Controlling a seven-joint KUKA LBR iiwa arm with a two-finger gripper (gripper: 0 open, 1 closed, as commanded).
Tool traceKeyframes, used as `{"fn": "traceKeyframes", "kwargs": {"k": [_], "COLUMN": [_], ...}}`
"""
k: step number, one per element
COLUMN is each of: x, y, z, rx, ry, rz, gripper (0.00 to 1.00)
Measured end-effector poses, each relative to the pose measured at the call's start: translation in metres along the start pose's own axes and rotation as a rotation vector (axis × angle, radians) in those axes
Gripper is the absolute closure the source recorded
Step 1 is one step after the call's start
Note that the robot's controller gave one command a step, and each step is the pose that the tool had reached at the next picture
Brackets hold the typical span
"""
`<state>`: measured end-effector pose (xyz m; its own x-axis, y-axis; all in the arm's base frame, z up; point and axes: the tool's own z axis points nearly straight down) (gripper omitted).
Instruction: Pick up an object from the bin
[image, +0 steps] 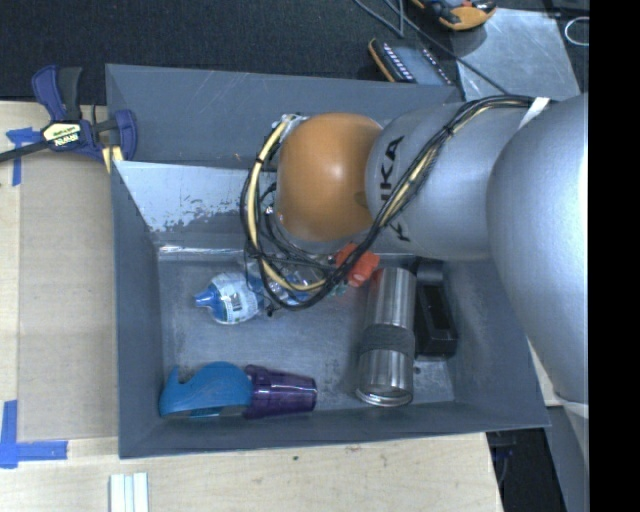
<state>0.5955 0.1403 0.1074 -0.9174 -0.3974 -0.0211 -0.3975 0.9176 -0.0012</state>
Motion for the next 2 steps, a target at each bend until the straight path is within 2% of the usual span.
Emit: {"fn": "traceKeyframes", "kwargs": {"k": [1,2], "x": [0.004,-0.007], "y": [0.011,0.001], "z": [-0.077,-0.007], "rx": [-0.002,0.000], "ry": [0.009,-0.004], "rz": [0.009,0.015], "gripper": [1.00,1.00]}}
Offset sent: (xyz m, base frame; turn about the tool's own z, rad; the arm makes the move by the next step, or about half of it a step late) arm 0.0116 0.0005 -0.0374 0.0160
